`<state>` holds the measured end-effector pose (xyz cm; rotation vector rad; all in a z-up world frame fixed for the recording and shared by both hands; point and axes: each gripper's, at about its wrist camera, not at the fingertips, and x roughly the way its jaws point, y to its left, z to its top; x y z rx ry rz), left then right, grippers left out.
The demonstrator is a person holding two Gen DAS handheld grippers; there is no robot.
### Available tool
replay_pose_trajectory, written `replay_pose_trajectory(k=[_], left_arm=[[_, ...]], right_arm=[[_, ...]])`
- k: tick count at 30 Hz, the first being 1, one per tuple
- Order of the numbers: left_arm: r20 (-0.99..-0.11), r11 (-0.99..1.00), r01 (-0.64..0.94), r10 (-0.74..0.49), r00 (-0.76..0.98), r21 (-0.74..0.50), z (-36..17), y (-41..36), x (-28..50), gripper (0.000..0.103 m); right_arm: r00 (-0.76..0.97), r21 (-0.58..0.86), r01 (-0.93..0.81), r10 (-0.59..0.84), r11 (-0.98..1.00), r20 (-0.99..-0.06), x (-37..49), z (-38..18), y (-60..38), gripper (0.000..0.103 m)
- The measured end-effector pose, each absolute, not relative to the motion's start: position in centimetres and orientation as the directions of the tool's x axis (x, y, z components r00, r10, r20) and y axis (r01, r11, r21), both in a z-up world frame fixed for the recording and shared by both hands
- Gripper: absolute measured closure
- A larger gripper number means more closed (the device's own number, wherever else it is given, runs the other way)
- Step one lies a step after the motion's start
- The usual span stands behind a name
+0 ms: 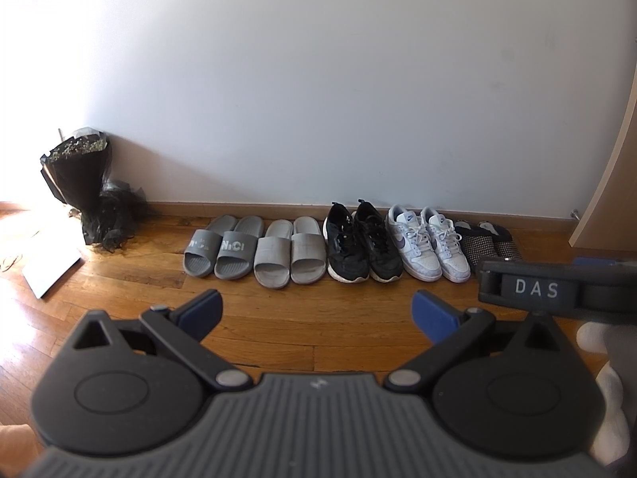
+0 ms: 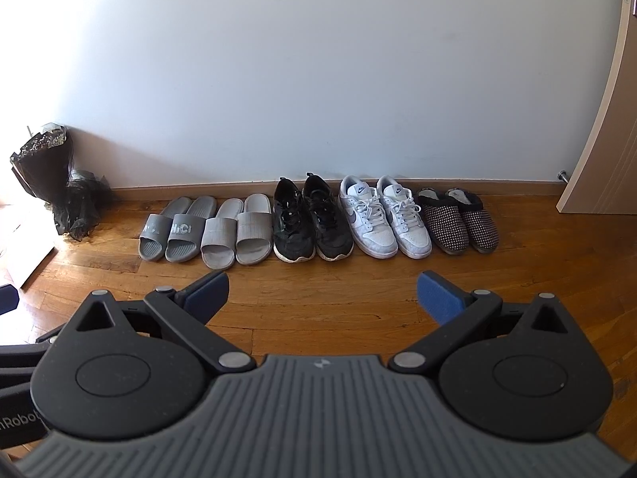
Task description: Organize scattered shoes
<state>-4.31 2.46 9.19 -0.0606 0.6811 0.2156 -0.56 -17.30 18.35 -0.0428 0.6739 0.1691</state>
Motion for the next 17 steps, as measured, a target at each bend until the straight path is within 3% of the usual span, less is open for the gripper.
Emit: replay_pose_trajectory(k=[17], left_arm=[[-0.617,0.976,-0.214,0.199,0.761,0.05,9.47,2.24,-4.48,0.0]], right_arm=[[0.773,0.02,-0.165,0.142,0.986,-0.618,-0.7,18.69,-17.3,0.001]])
